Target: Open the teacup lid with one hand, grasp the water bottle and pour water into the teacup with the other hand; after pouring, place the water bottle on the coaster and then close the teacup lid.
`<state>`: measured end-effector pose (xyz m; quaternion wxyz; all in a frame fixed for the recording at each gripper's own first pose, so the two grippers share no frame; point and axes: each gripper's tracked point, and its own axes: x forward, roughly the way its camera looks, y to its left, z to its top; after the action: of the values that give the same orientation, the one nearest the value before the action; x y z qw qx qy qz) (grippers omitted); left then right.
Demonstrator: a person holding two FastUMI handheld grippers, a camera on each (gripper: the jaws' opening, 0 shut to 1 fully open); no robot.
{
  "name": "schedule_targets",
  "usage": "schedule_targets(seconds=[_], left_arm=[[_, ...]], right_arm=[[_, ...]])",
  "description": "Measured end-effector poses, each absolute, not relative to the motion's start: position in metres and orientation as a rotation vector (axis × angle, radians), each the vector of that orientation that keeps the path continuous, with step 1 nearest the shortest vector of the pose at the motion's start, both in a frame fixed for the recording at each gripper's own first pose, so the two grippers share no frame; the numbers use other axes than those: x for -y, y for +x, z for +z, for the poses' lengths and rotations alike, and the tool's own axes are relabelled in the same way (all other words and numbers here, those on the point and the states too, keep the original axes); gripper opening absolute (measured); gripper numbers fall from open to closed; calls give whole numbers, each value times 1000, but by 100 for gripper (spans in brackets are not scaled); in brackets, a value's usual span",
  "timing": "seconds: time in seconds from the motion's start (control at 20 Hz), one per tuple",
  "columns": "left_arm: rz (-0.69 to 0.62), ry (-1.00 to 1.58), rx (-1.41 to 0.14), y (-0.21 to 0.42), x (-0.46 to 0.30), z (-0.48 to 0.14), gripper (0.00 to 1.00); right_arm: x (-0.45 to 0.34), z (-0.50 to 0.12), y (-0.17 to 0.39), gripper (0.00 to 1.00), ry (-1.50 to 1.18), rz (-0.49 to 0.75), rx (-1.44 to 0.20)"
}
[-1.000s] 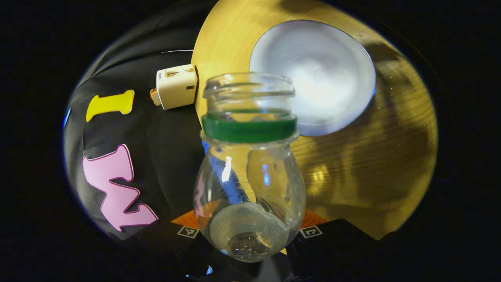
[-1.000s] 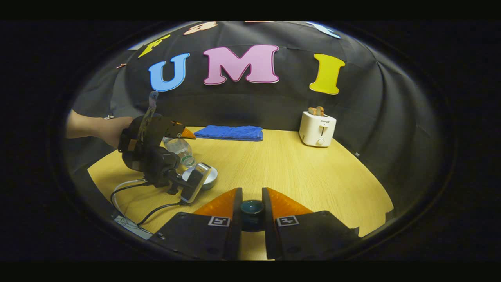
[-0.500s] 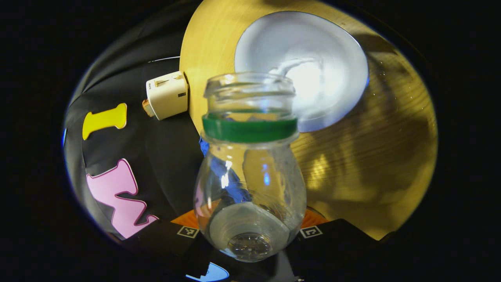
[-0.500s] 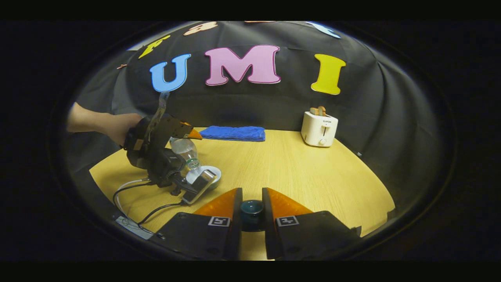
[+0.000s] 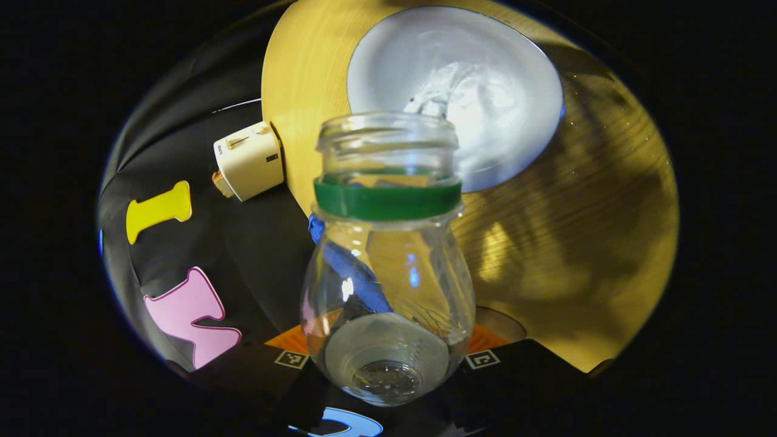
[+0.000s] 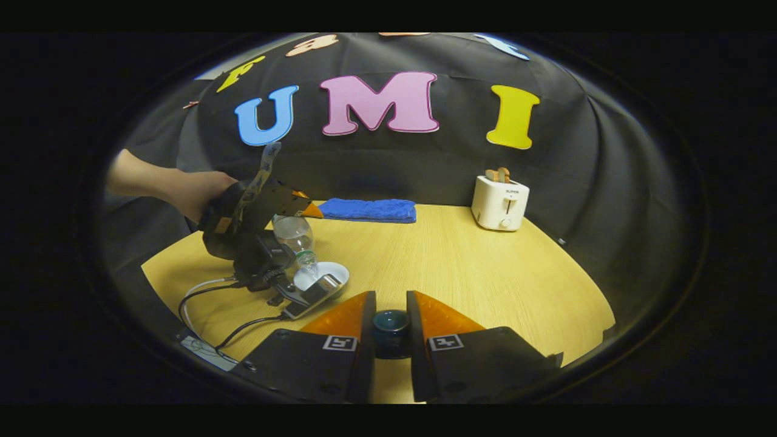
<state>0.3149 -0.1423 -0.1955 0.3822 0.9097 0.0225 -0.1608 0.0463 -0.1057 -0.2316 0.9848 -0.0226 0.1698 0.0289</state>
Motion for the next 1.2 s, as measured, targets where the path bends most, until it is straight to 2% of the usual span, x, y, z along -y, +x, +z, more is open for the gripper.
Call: schedule_targets(seconds=[0.1, 0.5, 0.55, 0.6, 0.9, 1.2], left_arm=[[-410, 2334, -61, 315, 142, -195, 80], [-411, 2409, -64, 313, 146, -193, 77], [-408, 2423, -71, 314, 146, -191, 77], [-403, 2435, -79, 315, 145, -190, 77], [-372, 2484, -82, 317, 144, -181, 80], [-358, 2530, -71, 315, 150, -172, 77]], right_arm=[[105, -232, 47, 28, -44, 59, -339], [103, -231, 49, 28, -41, 63, -332], [103, -230, 49, 23, -37, 61, -330], [104, -230, 49, 28, -34, 60, -328], [104, -229, 47, 28, -18, 54, -324], [106, -226, 46, 28, -4, 47, -313]])
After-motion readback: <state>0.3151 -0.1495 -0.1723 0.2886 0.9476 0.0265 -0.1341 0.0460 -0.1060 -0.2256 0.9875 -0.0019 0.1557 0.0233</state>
